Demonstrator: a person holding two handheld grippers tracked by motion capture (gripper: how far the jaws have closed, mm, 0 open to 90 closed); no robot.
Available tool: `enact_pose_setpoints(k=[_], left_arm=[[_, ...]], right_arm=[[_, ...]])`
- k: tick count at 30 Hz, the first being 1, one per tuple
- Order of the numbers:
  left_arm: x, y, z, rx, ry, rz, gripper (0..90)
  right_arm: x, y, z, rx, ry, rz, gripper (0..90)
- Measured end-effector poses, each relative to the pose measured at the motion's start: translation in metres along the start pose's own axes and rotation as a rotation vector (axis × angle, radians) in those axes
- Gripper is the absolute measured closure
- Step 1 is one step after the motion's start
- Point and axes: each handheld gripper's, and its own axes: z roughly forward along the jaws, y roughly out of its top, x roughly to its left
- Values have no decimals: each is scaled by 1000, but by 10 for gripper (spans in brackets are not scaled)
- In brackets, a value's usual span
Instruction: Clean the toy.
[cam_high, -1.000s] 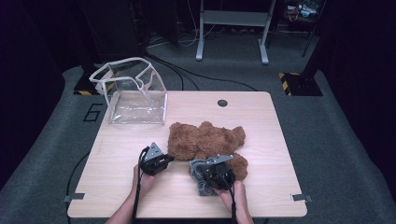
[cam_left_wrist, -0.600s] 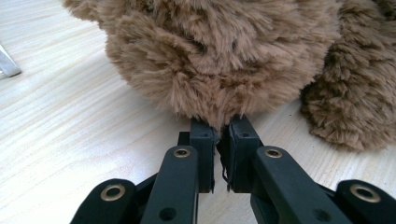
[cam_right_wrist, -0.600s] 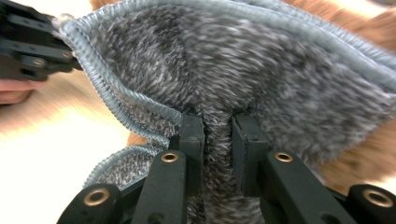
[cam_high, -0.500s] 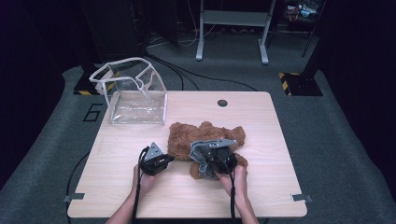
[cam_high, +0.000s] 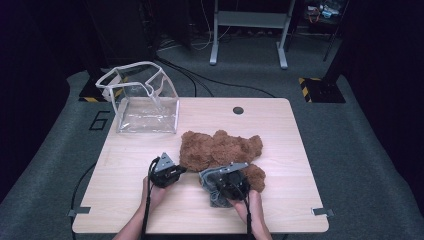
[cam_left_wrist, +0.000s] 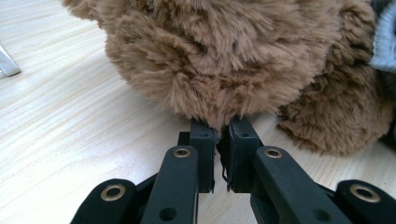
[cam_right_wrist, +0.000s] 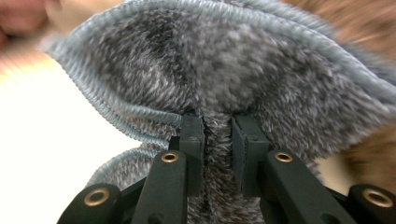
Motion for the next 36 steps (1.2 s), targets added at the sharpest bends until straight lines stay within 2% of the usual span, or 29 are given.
enact_pose_setpoints(k=[3,5,7,9,12,14,16,17,23,26,29,31,32,33,34,35,36], left_arm=[[0,0,1,-3,8,5,836],[0,0,0,0,5,6,836],[0,0,0,0,6,6,837],[-1,0,0,0,3,-4,837],[-1,0,0,0,3,-4,838],[0,0,0,0,4,4,838],[0,0,0,-2,3,-2,839],[-1,0,0,-5,4,-6,839],[-1,0,1,-5,6,-1,839],[0,0,0,-4,3,1,839],[-1,0,0,-2,2,-3,840],[0,0,0,-3,5,6,841],[0,0,0,-4,5,2,842],[0,0,0,-4,6,2,843],[0,0,0,-3,5,-7,844],[0,0,0,-2,7,2,845],[0,0,0,-2,7,2,846]], right_arm=[[-4,11,-21,-73,-23,16,763],[-4,26,-33,-114,-44,10,762],[0,41,-40,-141,-47,-14,762],[7,57,-38,-159,-43,-45,762],[18,70,-18,-113,-40,-89,759],[21,71,-3,-68,-38,-95,759],[20,66,6,-47,-51,-103,761],[19,62,8,-37,-57,-83,763],[7,48,5,0,-98,-69,768],[8,50,2,-15,-110,-77,765],[18,58,-4,-72,-121,-120,761],[24,63,-3,-90,-116,-131,761],[26,65,1,-89,-129,-145,761],[29,66,8,-63,-143,-146,761],[28,65,14,-57,-135,-155,762],[28,63,17,-35,-131,-133,763],[28,62,19,-32,-130,-137,764]])
